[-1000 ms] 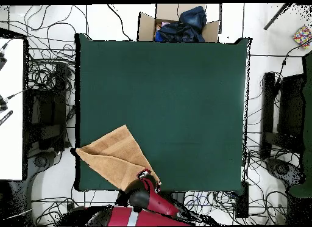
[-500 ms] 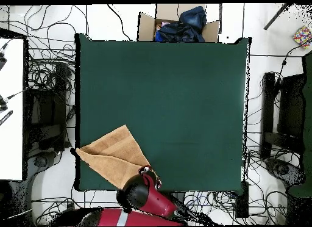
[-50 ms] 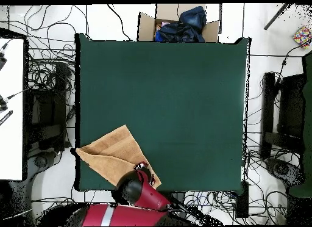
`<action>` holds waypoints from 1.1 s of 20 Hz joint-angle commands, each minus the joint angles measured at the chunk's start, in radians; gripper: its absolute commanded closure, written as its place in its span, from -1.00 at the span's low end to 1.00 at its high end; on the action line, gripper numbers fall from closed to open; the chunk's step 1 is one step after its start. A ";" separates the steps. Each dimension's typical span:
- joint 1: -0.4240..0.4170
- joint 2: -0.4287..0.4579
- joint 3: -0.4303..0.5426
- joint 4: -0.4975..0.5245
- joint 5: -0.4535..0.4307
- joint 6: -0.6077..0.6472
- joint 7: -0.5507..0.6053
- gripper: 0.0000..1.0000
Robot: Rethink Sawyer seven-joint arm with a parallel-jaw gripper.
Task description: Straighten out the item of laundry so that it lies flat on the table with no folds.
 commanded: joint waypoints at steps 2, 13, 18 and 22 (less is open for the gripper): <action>0.041 0.064 0.133 -0.182 0.149 0.007 0.367 -1.00; 0.044 0.097 0.149 -0.219 0.147 -0.030 0.412 -1.00; 0.044 0.095 0.146 -0.218 0.132 -0.028 0.422 -1.00; 0.048 0.088 0.145 -0.218 0.134 -0.019 0.426 -1.00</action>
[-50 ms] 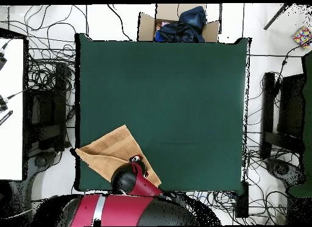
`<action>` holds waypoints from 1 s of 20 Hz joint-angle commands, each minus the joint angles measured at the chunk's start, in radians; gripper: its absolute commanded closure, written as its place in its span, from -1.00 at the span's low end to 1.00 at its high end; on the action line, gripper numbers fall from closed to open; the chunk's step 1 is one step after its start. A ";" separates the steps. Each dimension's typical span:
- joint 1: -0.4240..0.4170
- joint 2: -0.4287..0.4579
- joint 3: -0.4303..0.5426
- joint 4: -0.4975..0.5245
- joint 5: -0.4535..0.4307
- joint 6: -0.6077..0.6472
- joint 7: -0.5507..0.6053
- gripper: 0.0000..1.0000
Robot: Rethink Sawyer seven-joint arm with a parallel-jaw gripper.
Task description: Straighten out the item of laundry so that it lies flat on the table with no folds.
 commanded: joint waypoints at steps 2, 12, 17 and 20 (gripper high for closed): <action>0.025 0.036 0.098 -0.160 0.089 -0.017 0.311 -1.00; 0.043 0.038 0.078 -0.162 0.102 -0.018 0.293 -1.00; -0.009 0.039 0.118 -0.144 0.048 -0.031 0.337 -1.00; -0.053 0.037 0.162 -0.118 0.018 -0.034 0.389 -1.00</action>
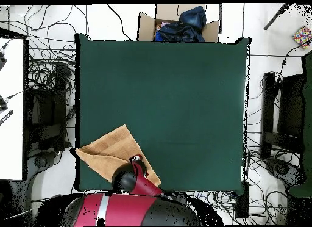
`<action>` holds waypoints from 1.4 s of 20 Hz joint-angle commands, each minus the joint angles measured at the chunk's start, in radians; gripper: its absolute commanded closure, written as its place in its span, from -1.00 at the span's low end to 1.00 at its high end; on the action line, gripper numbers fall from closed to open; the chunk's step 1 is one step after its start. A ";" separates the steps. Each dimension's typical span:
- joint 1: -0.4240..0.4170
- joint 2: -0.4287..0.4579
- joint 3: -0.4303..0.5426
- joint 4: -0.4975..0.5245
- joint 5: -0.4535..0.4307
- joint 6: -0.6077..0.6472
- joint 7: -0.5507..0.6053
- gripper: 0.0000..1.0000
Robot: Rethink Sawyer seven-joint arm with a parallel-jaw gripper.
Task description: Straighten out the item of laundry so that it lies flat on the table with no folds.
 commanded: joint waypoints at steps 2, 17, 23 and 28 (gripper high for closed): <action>-0.053 0.036 0.165 -0.109 0.014 -0.036 0.395 -1.00; -0.081 0.035 0.165 -0.098 -0.043 -0.042 0.392 -1.00; -0.082 0.024 0.161 -0.078 -0.063 -0.041 0.394 -1.00; -0.103 0.040 0.167 -0.065 -0.100 -0.069 0.411 -1.00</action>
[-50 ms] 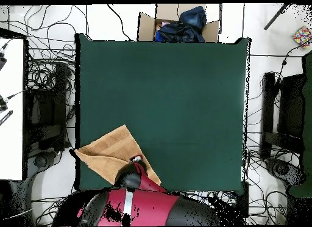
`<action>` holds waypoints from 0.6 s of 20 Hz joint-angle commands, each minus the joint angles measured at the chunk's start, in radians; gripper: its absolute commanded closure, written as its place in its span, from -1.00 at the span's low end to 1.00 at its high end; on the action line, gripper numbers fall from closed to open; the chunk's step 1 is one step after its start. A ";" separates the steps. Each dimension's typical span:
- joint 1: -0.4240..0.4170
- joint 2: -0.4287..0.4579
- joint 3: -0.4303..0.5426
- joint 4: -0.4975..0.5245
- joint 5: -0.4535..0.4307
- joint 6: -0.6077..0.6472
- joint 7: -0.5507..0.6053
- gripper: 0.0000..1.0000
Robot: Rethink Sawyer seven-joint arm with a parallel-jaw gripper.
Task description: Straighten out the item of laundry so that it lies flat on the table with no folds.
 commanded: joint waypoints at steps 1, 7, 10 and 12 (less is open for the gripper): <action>-0.027 0.043 0.128 -0.074 -0.026 -0.067 0.329 -1.00; 0.013 0.033 0.089 -0.075 -0.001 -0.061 0.309 1.00; 0.031 0.025 0.067 -0.078 0.010 -0.051 0.282 1.00; 0.031 0.022 0.069 -0.076 0.018 -0.042 0.287 1.00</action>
